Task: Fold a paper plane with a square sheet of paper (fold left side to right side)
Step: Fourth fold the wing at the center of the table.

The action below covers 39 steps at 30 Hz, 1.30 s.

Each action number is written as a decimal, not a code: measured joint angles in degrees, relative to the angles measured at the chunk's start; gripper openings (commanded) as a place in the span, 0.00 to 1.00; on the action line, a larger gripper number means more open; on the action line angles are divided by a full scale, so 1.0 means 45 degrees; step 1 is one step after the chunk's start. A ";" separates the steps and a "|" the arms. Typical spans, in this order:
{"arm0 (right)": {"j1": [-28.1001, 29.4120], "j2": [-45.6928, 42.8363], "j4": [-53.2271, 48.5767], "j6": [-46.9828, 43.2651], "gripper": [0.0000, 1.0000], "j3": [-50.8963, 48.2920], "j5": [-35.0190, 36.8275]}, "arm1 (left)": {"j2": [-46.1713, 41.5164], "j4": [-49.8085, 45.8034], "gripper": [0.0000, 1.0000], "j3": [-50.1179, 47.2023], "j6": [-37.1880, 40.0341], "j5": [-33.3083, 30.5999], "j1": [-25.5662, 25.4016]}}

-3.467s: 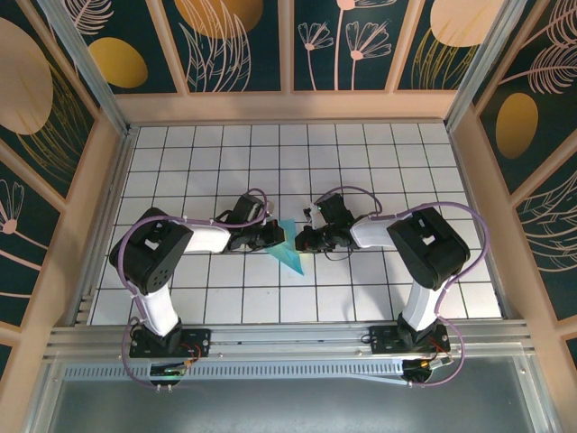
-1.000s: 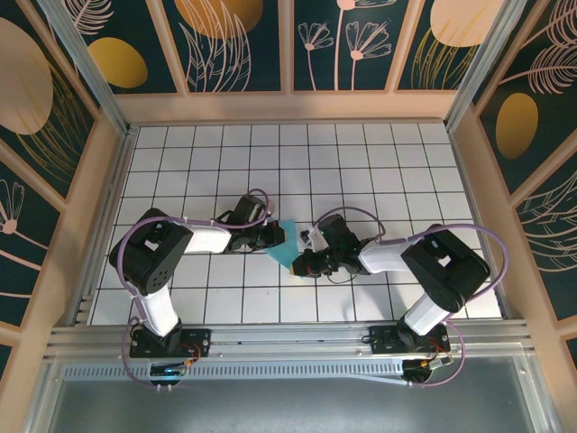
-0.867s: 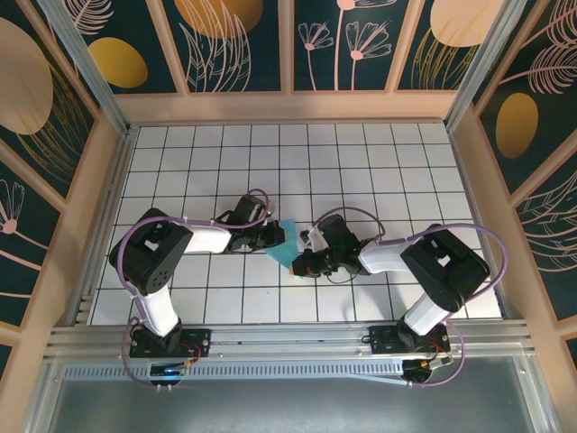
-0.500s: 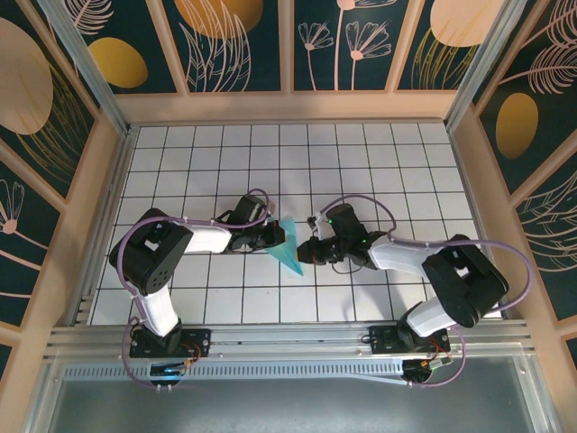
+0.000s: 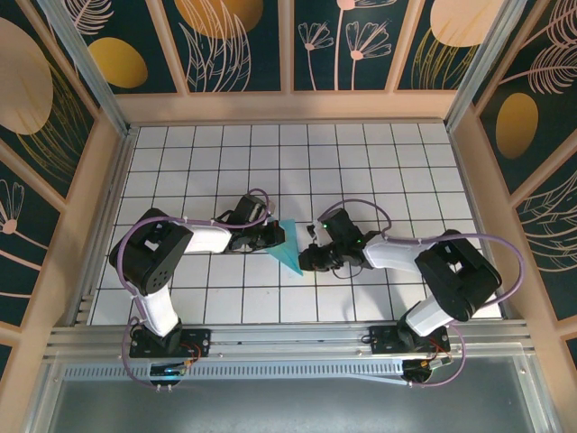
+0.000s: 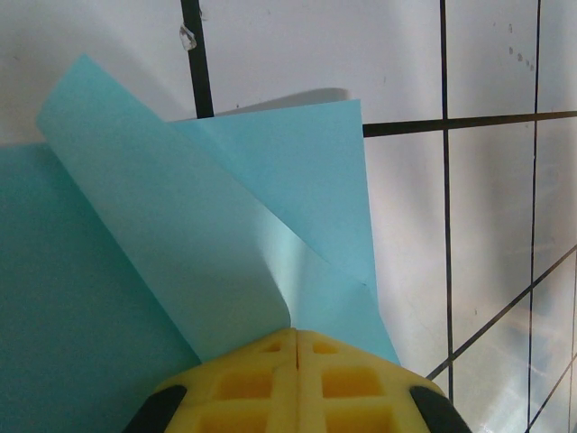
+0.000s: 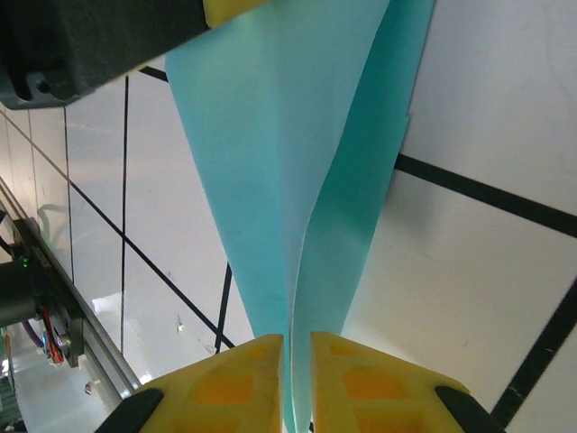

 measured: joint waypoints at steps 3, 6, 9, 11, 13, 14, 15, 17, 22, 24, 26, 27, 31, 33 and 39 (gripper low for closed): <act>0.0053 0.0039 0.0005 0.0005 0.09 0.0058 0.0000 | 0.0000 -0.0005 0.00 0.0000 0.0000 0.0000 0.0000; 0.0053 0.0039 0.0000 -0.0005 0.08 0.0083 0.0000 | 0.0000 -0.0005 0.00 0.0000 0.0000 0.0000 0.0000; 0.0053 0.0039 0.0000 -0.0005 0.08 0.0083 0.0000 | 0.0000 -0.0005 0.00 0.0000 0.0000 0.0000 0.0000; 0.0053 0.0039 0.0000 -0.0005 0.08 0.0083 0.0000 | 0.0000 -0.0005 0.00 0.0000 0.0005 0.0000 0.0000; 0.0053 0.0039 0.0000 -0.0005 0.08 0.0083 0.0000 | 0.0000 -0.0005 0.00 0.0000 0.0000 -0.0005 0.0000; 0.0053 0.0039 -0.0005 0.0000 0.08 0.0083 0.0000 | 0.0000 -0.0005 0.00 0.0000 0.0005 -0.0005 0.0000; 0.0053 0.0039 -0.0010 -0.0005 0.09 0.0083 0.0000 | 0.0000 -0.0005 0.00 0.0000 0.0005 -0.0005 0.0000; 0.0058 0.0034 -0.0029 -0.0005 0.09 0.0083 0.0000 | 0.0000 -0.0005 0.00 0.0000 0.0000 -0.0005 0.0000; 0.0209 -0.0073 -0.0180 0.0000 0.10 0.0083 0.0010 | 0.0000 -0.0005 0.00 0.0000 0.0005 -0.0005 0.0000; 0.0282 -0.0087 -0.0204 0.0000 0.10 0.0083 0.0019 | 0.0000 -0.0005 0.00 0.0000 0.0005 -0.0005 0.0000; 0.0321 -0.0107 -0.0228 0.0005 0.10 0.0083 0.0044 | 0.0000 -0.0005 0.00 0.0005 0.0005 -0.0005 0.0000; 0.0330 -0.0131 -0.0243 0.0005 0.10 0.0083 0.0049 | 0.0000 -0.0005 0.00 0.0005 0.0005 -0.0010 0.0000; 0.0369 -0.0267 -0.0287 0.0005 0.10 0.0083 0.0083 | 0.0000 -0.0010 0.00 0.0005 0.0010 -0.0010 0.0000; 0.0379 -0.0282 -0.0291 0.0005 0.11 0.0083 0.0092 | 0.0000 -0.0010 0.00 0.0005 0.0019 -0.0010 0.0000; 0.0471 -0.0282 -0.0291 0.0010 0.08 0.0078 0.0102 | 0.0000 -0.0015 0.00 0.0010 0.0053 -0.0010 0.0000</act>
